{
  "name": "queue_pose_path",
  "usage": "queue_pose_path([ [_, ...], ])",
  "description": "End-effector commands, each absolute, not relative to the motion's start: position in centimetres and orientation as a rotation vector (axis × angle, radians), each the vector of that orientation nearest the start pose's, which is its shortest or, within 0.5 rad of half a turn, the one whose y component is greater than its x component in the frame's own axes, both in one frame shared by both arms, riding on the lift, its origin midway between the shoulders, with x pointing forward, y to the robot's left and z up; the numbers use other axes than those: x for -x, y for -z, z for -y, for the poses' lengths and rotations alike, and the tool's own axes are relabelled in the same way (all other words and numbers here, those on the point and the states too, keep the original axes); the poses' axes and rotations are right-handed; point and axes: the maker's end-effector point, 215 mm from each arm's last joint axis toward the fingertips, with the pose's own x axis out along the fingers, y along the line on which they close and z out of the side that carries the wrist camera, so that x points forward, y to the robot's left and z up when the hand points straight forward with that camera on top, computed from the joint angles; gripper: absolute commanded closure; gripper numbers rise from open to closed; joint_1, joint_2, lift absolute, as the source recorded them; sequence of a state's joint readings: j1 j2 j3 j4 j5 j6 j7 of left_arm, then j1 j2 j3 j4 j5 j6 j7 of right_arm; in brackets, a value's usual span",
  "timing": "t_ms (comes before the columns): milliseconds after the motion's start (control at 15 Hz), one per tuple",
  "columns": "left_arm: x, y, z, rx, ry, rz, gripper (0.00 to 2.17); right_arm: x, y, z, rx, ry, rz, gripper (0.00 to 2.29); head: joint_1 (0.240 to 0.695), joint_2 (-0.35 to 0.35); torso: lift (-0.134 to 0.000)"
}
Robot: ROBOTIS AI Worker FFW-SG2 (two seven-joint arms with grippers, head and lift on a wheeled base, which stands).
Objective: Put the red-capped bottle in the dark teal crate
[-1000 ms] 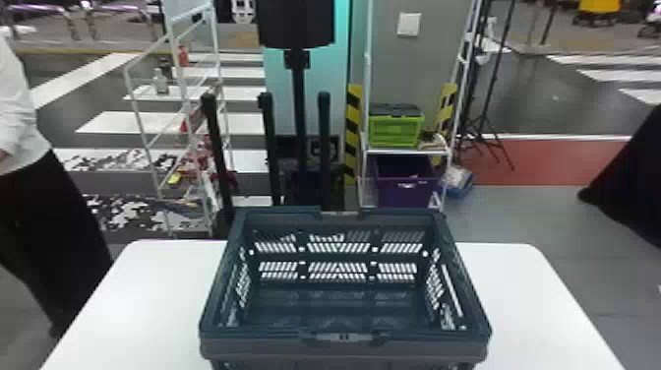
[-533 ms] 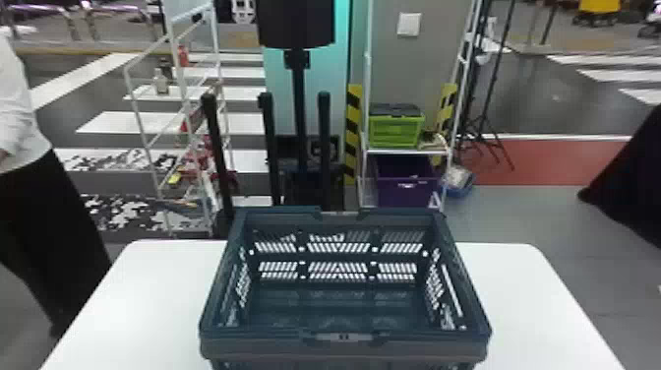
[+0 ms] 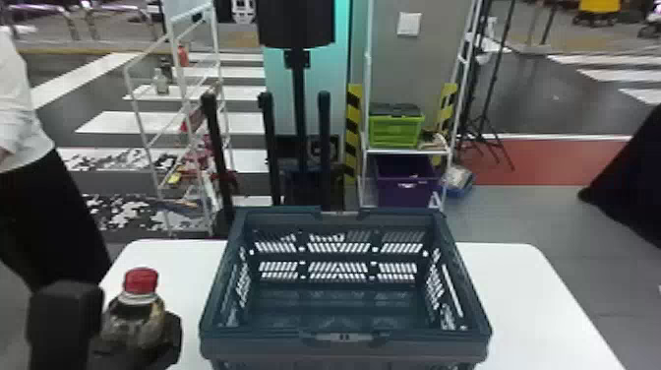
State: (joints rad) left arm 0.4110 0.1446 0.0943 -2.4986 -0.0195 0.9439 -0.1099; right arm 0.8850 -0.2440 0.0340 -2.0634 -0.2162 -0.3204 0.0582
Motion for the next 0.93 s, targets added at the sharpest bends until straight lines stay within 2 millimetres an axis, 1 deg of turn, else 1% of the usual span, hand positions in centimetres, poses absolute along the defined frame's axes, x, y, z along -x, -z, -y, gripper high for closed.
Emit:
queue_pose_path([
  [0,-44.9,30.9,-29.0,-0.146,0.020,-0.519,2.15,-31.3,37.9,21.8,-0.069,-0.187,-0.089,0.15,0.499,0.000,0.000],
  [67,-45.8,30.1,-29.6,-0.173,0.008,-0.525,2.15,-31.2,37.9,21.9,-0.069,-0.185,-0.090,0.15,0.499,0.000,0.000],
  [200,-48.0,28.2,-28.2,-0.188,0.067,-0.499,2.15,-31.1,38.0,22.0,-0.068,-0.182,-0.093,0.15,0.499,0.000,0.000],
  [267,-49.1,26.5,-28.2,-0.209,0.102,-0.488,2.15,-31.1,38.1,22.1,-0.067,-0.181,-0.095,0.15,0.499,0.000,0.000],
  [333,-50.1,25.9,-26.6,-0.223,0.156,-0.490,2.15,-31.0,38.2,22.2,-0.067,-0.178,-0.100,0.15,0.499,0.000,0.000],
  [467,-52.9,24.5,-21.5,-0.253,0.304,-0.486,2.15,-31.0,38.4,22.4,-0.065,-0.173,-0.103,0.15,0.499,0.000,0.000],
  [533,-53.9,24.4,-19.2,-0.277,0.367,-0.498,2.15,-30.9,38.4,22.4,-0.069,-0.170,-0.102,0.15,0.499,0.000,0.000],
  [600,-55.0,24.7,-16.8,-0.306,0.439,-0.520,2.15,-30.9,38.6,22.4,-0.070,-0.168,-0.106,0.15,0.499,0.000,0.000],
  [667,-56.3,25.0,-13.8,-0.342,0.525,-0.532,2.15,-30.7,38.8,22.4,-0.072,-0.165,-0.109,0.15,0.499,0.000,0.000],
  [800,-58.5,26.4,-9.0,-0.392,0.716,-0.569,2.15,-30.6,38.6,22.5,-0.073,-0.164,-0.103,0.15,0.499,0.000,0.000],
  [867,-59.0,27.7,-7.4,-0.424,0.791,-0.615,2.15,-30.4,38.4,22.6,-0.073,-0.162,-0.096,0.15,0.499,0.000,0.000],
])
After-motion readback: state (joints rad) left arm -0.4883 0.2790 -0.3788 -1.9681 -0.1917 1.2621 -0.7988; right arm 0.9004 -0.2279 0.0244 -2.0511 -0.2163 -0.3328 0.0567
